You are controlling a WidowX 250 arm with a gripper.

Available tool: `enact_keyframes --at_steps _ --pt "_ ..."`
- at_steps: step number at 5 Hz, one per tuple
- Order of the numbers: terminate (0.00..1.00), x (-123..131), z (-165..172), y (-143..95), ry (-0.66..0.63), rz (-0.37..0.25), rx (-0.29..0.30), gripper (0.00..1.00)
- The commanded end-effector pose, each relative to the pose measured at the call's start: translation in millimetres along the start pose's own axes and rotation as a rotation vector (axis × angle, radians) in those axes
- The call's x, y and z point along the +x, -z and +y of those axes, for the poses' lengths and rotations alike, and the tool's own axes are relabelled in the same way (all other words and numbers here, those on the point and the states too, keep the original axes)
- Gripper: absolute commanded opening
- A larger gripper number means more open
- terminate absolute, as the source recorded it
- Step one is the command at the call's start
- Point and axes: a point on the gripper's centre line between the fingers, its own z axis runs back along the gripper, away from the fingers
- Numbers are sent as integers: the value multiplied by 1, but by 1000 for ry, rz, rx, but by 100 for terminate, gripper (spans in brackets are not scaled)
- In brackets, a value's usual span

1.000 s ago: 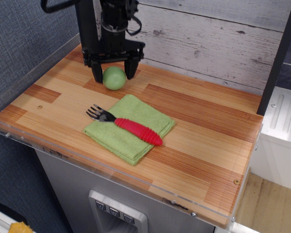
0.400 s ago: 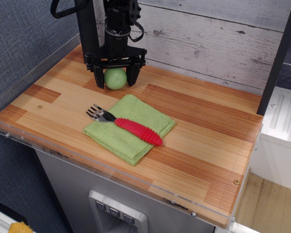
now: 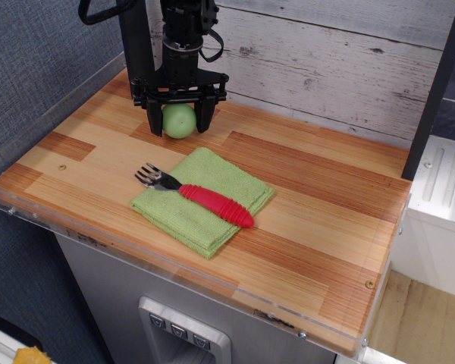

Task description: Place green ball to the right of the green cloth

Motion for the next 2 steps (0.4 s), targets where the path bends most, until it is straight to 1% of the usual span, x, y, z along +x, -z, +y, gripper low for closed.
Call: enact_keyframes --at_steps 1,2 --pt "0 3 -5 -40 58 -77 -31 0" --pt "0 -10 -11 -48 101 -76 -51 0"
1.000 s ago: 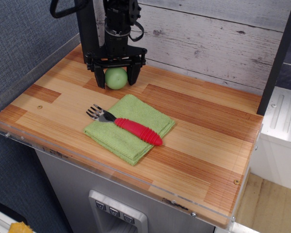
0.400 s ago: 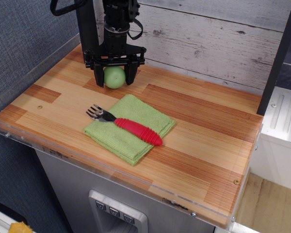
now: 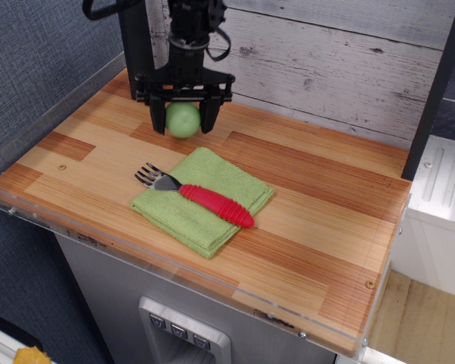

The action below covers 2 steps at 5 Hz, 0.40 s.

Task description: Place green ball to the right of the green cloth

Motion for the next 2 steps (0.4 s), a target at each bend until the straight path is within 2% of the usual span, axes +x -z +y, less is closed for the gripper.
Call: enact_keyframes --at_steps 1,2 --pt "0 -16 -14 -37 88 -51 -75 0" --pt "0 -41 -29 -44 185 -44 -101 0"
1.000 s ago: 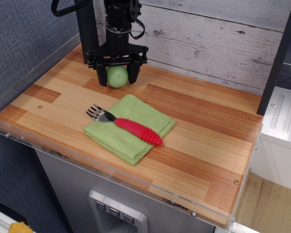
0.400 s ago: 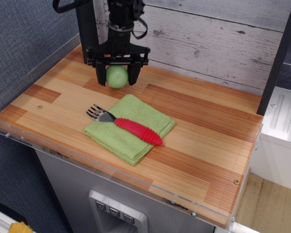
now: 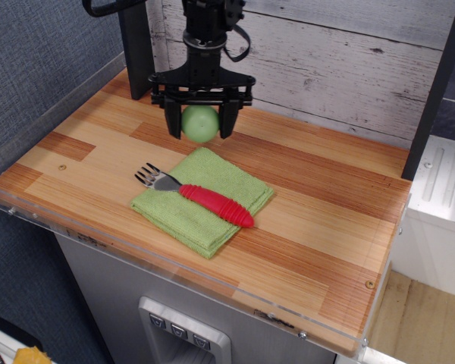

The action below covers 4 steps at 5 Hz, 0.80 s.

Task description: Place green ball to the right of the green cloth

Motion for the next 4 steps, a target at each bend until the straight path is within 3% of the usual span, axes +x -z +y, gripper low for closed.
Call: enact_keyframes --at_steps 1,2,4 --pt "0 -39 -37 -36 192 -70 -74 0" --pt "0 -64 -62 -39 321 -1 -149 0" --pt "0 -108 -75 -36 420 -24 -103 0"
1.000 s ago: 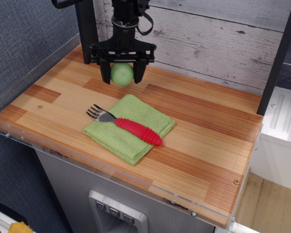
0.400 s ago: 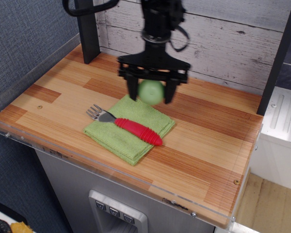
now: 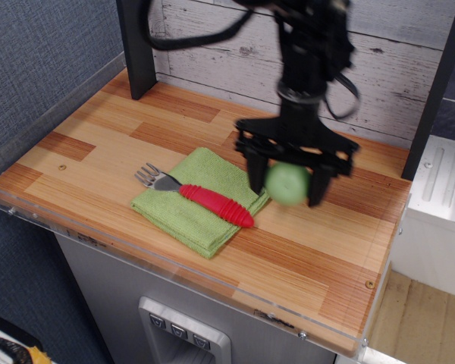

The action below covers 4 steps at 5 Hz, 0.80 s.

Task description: Place green ball to the right of the green cloth

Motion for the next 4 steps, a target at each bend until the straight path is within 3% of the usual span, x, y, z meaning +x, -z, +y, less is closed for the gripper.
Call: enact_keyframes --at_steps 1,2,4 --pt "0 -15 -2 -12 21 -48 -18 0" --pt "0 -17 -3 -4 31 -55 19 0" --pt "0 -19 -4 8 40 -32 -3 0"
